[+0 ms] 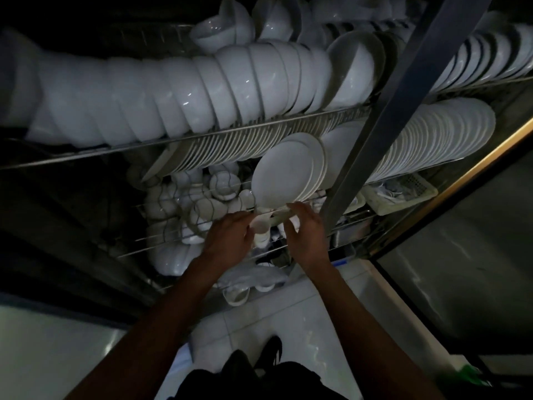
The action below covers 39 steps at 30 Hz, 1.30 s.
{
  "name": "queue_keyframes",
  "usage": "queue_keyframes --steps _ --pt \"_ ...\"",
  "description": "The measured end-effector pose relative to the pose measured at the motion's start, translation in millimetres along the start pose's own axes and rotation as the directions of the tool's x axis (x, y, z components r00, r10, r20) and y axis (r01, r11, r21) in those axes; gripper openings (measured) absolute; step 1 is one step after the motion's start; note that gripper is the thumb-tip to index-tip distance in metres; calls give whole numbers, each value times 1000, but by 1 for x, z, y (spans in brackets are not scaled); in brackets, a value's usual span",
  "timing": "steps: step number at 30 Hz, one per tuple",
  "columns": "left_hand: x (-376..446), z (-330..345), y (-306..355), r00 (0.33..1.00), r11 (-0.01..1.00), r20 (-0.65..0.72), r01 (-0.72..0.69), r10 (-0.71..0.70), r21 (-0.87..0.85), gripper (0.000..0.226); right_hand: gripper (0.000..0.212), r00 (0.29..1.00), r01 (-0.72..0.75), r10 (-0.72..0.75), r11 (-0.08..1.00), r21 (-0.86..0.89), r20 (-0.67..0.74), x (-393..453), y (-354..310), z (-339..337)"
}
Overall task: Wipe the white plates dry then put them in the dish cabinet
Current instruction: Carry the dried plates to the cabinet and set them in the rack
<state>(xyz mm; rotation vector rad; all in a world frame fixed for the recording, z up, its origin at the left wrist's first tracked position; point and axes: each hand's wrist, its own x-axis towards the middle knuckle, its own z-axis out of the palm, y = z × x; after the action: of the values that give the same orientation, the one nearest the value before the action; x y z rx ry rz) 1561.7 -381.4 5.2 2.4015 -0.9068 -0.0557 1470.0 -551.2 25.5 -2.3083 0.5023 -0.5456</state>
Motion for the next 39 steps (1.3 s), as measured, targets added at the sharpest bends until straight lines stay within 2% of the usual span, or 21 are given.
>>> queue_keyframes --steps 3,6,8,13,17,21,23,26,29,33,39 --pt "-30 -12 -9 1000 1000 -24 11 -10 29 37 36 992 53 -42 994 -91 119 -12 -12 6" --pt "-54 -25 -17 997 992 13 73 -75 100 42 39 974 87 -49 983 -164 223 -22 -26 15" --pt "-70 -32 -22 991 981 21 126 -131 148 45 41 945 167 -97 965 -203 314 -30 -36 23" --pt "-110 -51 -37 963 946 -8 266 -269 187 46 44 824 396 -222 884 -249 521 -42 -57 44" --pt "-149 -63 -42 921 905 -43 389 -387 172 47 41 722 520 -316 835 -181 615 -54 -75 61" --pt "-192 -74 -40 859 844 -58 511 -509 162 47 40 599 568 -365 821 -57 712 -70 -89 86" --pt "-218 -76 -42 831 812 -77 556 -552 176 40 40 521 568 -394 822 37 757 -83 -99 99" --pt "-257 -79 -49 774 750 -143 634 -617 189 34 41 398 564 -429 812 152 811 -107 -117 120" --pt "-298 -87 -58 697 668 -193 717 -690 199 43 42 266 590 -465 771 240 844 -135 -143 147" --pt "-362 -105 -77 553 538 -264 832 -790 133 45 44 82 610 -475 719 332 876 -177 -188 191" --pt "-464 -134 -104 321 349 -363 937 -874 -11 43 40 -119 675 -477 604 424 871 -245 -258 248"
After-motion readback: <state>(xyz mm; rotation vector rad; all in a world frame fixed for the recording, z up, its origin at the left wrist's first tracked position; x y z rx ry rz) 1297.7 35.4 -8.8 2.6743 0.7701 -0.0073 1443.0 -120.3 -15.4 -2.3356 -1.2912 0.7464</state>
